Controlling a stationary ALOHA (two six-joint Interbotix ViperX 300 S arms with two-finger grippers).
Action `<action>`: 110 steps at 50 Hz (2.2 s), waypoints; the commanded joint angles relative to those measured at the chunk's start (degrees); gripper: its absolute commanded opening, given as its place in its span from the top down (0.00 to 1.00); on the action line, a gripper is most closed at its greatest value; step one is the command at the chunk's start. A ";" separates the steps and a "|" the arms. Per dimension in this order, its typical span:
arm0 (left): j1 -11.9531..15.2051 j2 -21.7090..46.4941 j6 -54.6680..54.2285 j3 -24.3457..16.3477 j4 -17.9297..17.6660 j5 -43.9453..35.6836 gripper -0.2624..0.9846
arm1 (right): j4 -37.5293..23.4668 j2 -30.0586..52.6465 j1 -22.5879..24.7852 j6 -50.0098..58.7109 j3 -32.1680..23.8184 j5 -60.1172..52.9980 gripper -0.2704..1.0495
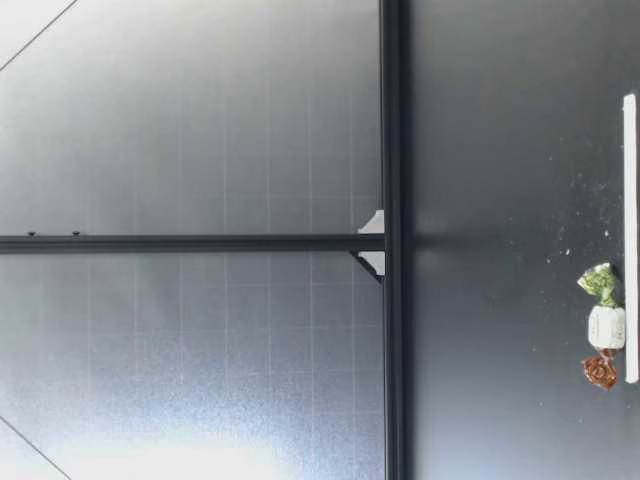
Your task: Pick up the candy and unwrap it.
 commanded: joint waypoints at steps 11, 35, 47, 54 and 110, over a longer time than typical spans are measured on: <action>0.88 1.85 0.97 1.49 -0.18 -2.29 0.89 | -0.18 3.43 0.00 -0.26 -1.23 -4.39 0.89; 0.88 7.47 1.58 4.22 -0.18 -2.55 0.89 | -0.62 34.28 -4.75 -0.35 -18.02 7.12 0.88; 0.88 7.29 1.85 4.22 -0.18 -2.55 0.89 | -3.43 47.29 -4.83 -0.44 -28.56 19.60 0.74; 0.88 7.21 1.85 4.22 -0.09 -2.55 0.89 | -3.78 53.17 -4.83 -0.44 -33.31 24.43 0.57; 0.88 6.42 1.93 3.96 -0.09 -2.55 0.89 | -3.78 73.48 -3.87 -0.35 -44.82 32.61 0.37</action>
